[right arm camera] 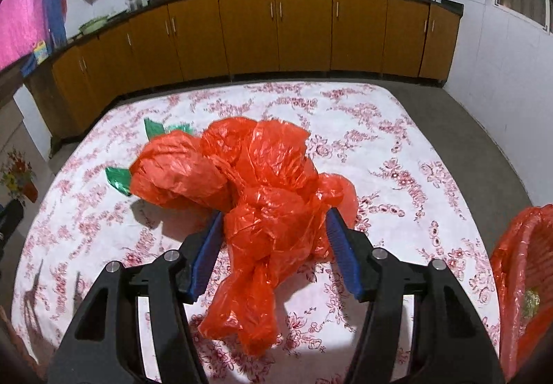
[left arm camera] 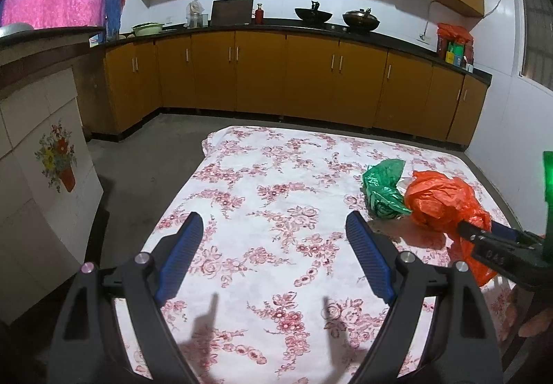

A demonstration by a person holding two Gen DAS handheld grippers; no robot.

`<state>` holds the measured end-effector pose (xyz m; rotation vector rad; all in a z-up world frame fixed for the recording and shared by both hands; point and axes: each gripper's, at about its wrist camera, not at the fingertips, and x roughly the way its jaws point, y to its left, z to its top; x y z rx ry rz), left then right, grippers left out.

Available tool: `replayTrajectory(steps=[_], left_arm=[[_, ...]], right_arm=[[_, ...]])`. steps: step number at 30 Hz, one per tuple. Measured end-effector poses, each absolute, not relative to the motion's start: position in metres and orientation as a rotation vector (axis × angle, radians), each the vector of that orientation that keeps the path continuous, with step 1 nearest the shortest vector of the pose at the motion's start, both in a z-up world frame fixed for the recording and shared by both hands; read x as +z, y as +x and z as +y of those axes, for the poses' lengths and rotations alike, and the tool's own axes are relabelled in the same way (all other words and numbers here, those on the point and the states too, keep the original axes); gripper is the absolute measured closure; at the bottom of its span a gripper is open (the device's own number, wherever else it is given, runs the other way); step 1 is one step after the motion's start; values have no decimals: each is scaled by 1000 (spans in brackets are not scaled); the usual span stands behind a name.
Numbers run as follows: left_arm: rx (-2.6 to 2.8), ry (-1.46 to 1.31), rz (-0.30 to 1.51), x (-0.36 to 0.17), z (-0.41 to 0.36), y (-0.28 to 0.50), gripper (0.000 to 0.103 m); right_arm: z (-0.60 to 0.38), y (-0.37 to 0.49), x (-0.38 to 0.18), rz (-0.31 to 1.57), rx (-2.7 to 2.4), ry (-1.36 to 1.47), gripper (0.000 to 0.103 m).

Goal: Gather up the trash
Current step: 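Grasp a red bag with the right tool while the left tool grasps another red bag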

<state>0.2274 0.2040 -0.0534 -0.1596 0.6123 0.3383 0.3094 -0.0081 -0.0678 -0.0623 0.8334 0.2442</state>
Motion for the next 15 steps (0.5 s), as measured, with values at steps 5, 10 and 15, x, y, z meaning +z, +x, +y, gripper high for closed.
replayTrajectory(steps=[5,10,15], left_arm=[[316,-158,610,-52,195,230,20],[275,-156,603,-47,180,237,20],[201,-145,596,-40,152,254,20]], right_arm=[[-17,307,-72,859,257,-53,64],[-43,299,-65,842,246,-16,67],[-77,287,-58,825,205,28,68]])
